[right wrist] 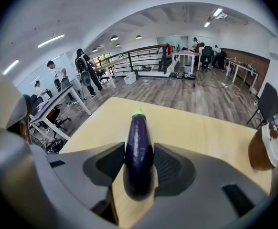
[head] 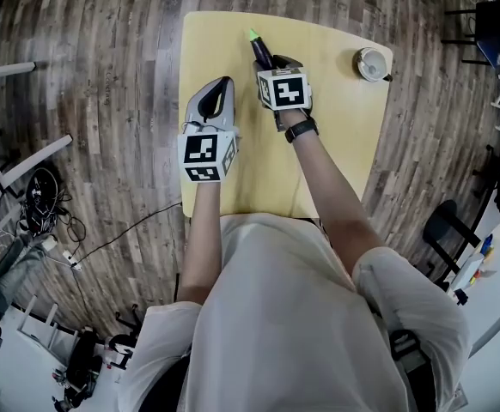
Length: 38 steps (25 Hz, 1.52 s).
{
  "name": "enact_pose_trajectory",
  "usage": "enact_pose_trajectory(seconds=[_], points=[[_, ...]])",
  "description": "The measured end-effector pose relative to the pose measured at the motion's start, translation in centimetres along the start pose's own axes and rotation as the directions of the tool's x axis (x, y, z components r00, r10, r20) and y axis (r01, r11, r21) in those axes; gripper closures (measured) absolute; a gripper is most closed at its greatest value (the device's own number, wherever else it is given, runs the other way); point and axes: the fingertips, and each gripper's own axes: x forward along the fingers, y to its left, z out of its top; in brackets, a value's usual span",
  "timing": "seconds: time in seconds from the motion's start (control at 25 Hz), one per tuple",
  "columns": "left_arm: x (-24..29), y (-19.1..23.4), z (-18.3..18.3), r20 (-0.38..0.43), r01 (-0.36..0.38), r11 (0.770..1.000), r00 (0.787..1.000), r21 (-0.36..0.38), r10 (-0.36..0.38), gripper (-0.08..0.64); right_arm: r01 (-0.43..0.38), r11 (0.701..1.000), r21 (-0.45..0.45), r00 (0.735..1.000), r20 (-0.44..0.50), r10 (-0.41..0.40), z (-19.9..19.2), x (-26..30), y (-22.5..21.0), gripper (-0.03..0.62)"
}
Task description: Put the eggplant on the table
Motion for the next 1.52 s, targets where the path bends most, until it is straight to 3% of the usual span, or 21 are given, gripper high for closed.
enact_pose_trajectory(seconds=[0.44,0.56,1.12,1.32,1.52], points=[[-1.8,0.2,1.3,0.021,-0.021,1.0,1.0,0.019,0.02,0.551,0.032,0.996,-0.08,0.999,-0.021,-0.034,0.2,0.8,0.5,0.399],[-2.6,0.1,1.8,0.032,-0.03,0.999,0.999,0.023,0.029,0.551,0.003,0.998,-0.07,1.0,-0.023,-0.005,0.0,0.3,1.4,0.352],[-7.6,-2.7,4.3,0.108,-0.064,0.996,0.993,0.066,0.057,0.551,0.009,0.999,-0.049,0.981,0.196,0.001,1.5,-10.2,2.2,0.353],[-10.1,-4.9,4.6,0.138,-0.062,0.994,0.989,0.087,0.049,0.551,0.018,0.999,-0.027,0.96,0.281,-0.009,0.3,-15.3,2.2,0.353],[-12.5,-7.6,5.7,0.179,-0.053,0.992,0.983,0.117,0.031,0.551,0.028,1.0,-0.01,0.917,0.399,-0.022,-0.5,-21.7,1.9,0.358]])
